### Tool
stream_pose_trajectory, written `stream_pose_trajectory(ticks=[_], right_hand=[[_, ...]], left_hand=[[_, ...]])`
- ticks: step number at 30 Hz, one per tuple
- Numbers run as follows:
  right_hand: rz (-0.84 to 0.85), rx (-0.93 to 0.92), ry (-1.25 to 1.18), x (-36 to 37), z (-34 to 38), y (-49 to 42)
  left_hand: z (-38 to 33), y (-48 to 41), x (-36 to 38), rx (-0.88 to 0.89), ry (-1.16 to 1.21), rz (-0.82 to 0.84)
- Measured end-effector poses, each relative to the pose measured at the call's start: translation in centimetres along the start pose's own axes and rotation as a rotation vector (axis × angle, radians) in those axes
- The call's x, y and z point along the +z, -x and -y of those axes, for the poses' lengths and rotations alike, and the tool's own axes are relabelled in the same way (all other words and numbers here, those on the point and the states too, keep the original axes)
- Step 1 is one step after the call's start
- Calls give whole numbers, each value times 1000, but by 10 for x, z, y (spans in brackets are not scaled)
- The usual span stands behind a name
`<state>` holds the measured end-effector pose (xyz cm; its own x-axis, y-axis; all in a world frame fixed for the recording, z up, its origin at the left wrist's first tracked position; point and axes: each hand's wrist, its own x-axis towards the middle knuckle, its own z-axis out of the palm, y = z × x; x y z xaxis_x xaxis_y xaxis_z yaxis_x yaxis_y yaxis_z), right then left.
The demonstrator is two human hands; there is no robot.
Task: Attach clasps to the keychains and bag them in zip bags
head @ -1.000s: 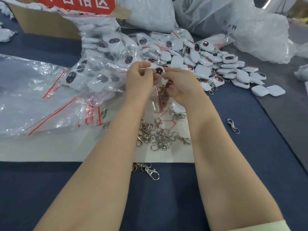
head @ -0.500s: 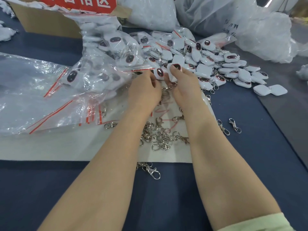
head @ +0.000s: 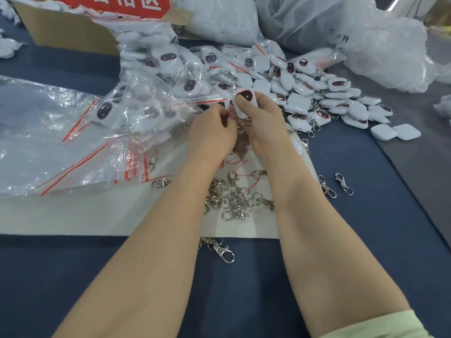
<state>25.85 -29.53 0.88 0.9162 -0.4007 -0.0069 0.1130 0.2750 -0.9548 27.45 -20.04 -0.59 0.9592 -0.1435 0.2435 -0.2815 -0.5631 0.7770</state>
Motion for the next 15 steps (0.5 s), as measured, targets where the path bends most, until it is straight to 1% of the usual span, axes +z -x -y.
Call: stream_pose_trajectory(ticks=[4,9,15], right_hand=[[-36,55,-135,0,3,-1],[-8,32,-94,-1,1,1],[-12,56,-161,-1,2,-1]], left_hand=[[-1,1,0,0,-6,6],[0,0,-1,1,1,10],[0,0,1,2,-2,8]])
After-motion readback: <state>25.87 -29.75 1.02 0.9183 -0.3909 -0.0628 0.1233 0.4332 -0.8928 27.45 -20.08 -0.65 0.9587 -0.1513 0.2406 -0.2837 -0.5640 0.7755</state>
